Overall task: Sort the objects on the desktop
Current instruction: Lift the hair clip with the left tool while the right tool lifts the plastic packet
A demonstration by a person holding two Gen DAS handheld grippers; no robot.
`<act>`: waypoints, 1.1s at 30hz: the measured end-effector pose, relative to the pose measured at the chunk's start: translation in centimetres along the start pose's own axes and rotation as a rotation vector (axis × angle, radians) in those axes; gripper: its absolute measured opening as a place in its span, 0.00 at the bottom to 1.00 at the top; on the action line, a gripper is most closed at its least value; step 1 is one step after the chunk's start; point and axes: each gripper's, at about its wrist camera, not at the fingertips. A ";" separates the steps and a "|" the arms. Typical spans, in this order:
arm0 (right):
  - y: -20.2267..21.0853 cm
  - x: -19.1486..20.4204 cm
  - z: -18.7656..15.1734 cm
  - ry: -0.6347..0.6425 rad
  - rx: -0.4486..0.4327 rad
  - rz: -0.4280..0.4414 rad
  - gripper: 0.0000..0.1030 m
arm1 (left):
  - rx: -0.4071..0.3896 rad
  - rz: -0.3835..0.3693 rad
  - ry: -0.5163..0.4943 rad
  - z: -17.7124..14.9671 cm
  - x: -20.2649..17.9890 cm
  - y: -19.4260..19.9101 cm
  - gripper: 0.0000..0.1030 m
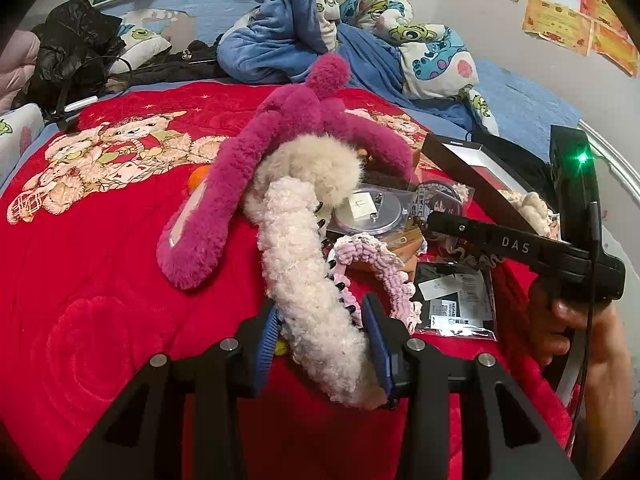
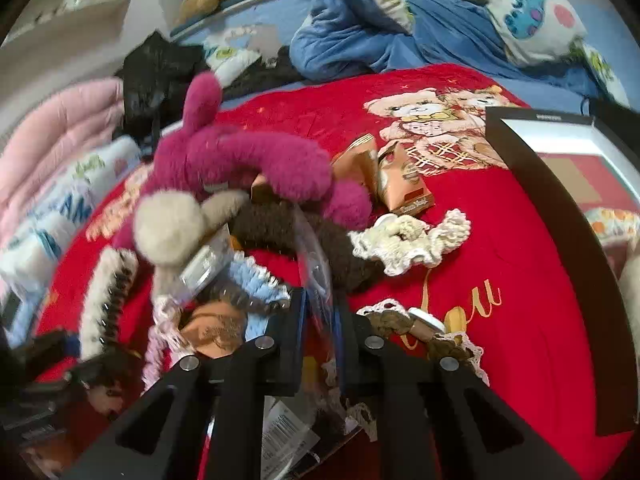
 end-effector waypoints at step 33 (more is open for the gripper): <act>6.8 -2.9 -0.2 -0.058 -0.114 0.005 0.07 | -0.019 -0.095 -0.086 0.2 -6.9 0.9 0.41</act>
Point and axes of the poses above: each gripper's, at about its wrist camera, not at the fingertips, and y roughly against the way its jaws point, x to its left, z to its top, and after that the axes turned 12 degrees about -x, right-handed
